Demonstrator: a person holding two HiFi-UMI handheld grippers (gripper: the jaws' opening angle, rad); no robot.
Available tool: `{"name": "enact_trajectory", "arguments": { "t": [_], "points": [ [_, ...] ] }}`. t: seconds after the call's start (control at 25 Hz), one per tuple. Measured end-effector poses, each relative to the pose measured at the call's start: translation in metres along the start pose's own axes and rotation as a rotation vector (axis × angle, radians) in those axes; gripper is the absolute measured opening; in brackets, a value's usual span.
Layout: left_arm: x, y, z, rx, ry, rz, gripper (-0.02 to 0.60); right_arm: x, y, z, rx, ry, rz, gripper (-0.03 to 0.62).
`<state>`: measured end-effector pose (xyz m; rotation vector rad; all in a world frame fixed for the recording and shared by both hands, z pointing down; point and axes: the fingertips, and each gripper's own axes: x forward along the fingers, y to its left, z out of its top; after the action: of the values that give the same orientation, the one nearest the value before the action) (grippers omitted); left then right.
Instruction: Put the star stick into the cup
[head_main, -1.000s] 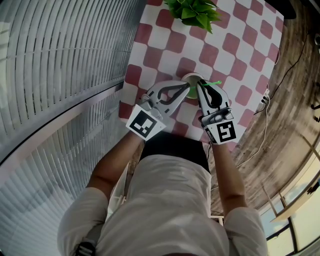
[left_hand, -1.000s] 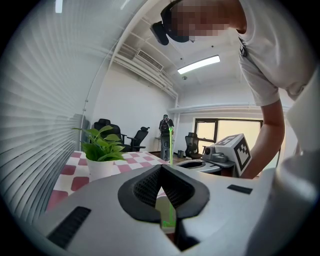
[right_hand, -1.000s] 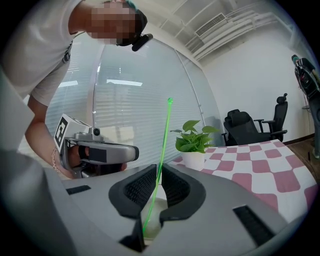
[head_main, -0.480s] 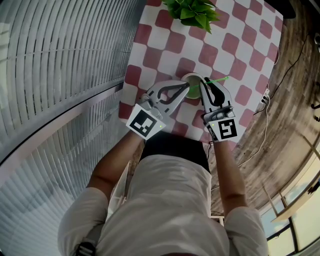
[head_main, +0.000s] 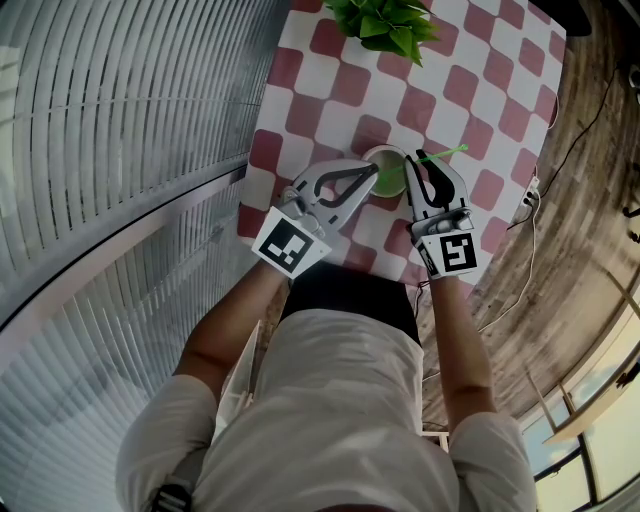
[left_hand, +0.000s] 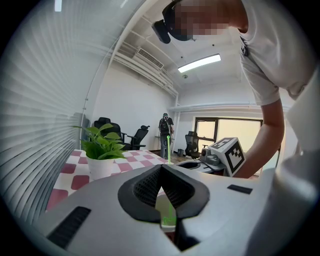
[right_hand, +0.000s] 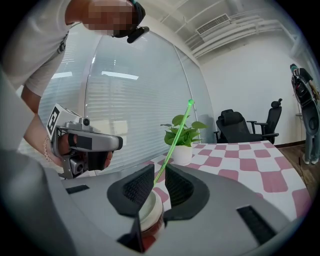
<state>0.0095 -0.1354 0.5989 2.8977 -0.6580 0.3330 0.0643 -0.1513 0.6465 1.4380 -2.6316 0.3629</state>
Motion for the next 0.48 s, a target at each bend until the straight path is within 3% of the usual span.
{"name": "enact_trajectory", "arguments": {
  "t": [0.48],
  "points": [
    [0.001,0.001,0.000,-0.006,-0.003,0.003,0.032,0.001,-0.019,-0.012,-0.004,0.053,-0.056,0.079]
  ]
}}
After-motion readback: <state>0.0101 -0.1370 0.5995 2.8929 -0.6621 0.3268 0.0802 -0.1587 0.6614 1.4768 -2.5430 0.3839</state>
